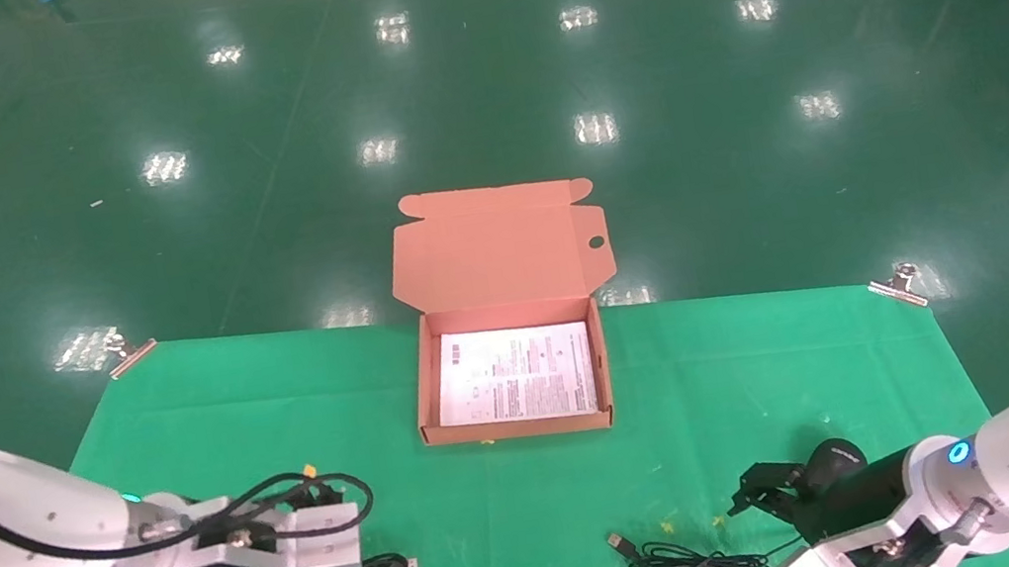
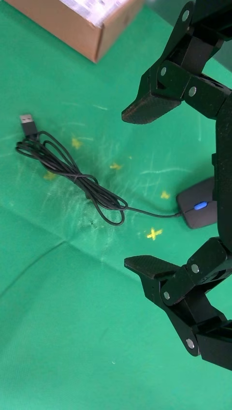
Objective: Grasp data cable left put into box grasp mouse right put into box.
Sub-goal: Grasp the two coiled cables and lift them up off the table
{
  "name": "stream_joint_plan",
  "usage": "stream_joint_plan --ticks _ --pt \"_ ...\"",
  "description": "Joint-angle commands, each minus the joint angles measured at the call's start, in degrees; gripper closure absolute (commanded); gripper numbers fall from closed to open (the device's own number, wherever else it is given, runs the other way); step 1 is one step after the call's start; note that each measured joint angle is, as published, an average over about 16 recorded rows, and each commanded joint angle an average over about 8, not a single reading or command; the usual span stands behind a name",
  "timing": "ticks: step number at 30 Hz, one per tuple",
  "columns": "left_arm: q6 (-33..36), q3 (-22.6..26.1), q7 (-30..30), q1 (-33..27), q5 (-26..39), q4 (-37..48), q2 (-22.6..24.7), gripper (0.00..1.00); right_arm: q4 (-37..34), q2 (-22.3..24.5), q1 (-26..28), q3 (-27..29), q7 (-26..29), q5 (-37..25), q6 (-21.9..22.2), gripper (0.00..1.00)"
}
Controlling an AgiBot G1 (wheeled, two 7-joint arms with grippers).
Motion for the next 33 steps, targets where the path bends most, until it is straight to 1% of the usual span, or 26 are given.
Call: stream_joint_plan --ticks 1,6,11,15,22,23,24,30,31,32,33 --pt "-0.84 -0.13 -0.46 0.5 -0.22 2.43 0.68 0.0 -0.12 -0.43 -1.1 -0.23 1.96 -1.21 1.19 0.0" --pt "-2.55 -0.87 2.3 0.2 -2.03 11.6 2.91 0.0 -1.32 -1.99 -2.18 -0.17 7.08 -2.04 2.13 0.0" --pt "-4.56 -1.23 6.2 -0.42 -2.97 20.15 5.47 0.0 -4.05 -4.23 -2.53 -0.39 9.66 -3.11 3.16 0.0" --pt "-6.25 -1.43 9.36 -1.01 -3.28 25.87 7.17 0.0 -7.32 -6.07 -2.48 -0.54 10.49 -3.58 3.92 0.0" --pt "-8.48 -1.62 13.97 -2.32 -3.44 33.49 9.34 0.0 -12.37 -9.01 -2.39 -1.29 9.5 -5.4 6.03 0.0" --pt "-8.71 -1.65 14.51 -2.5 -3.46 34.35 9.57 0.02 -12.96 -9.4 -2.42 -1.45 9.32 -5.79 6.38 0.0" --pt "-8.92 -1.67 15.01 -2.67 -3.48 35.13 9.77 0.1 -13.51 -9.78 -2.47 -1.61 9.18 -6.18 6.73 0.02" --pt "-9.63 -1.82 16.92 -3.33 -3.67 38.46 10.61 0.85 -15.91 -11.39 -2.74 -2.22 8.92 -7.71 8.21 0.76" --pt "-9.68 -1.84 17.04 -3.4 -3.69 38.76 10.7 0.96 -16.11 -11.53 -2.79 -2.24 8.94 -7.79 8.36 0.88" --pt "-9.73 -1.85 17.11 -3.44 -3.7 38.97 10.75 1.0 -16.25 -11.62 -2.83 -2.26 8.96 -7.83 8.45 0.99" --pt "-9.77 -1.86 17.19 -3.49 -3.71 39.19 10.81 1.0 -16.4 -11.72 -2.87 -2.28 8.99 -7.88 8.55 1.0"
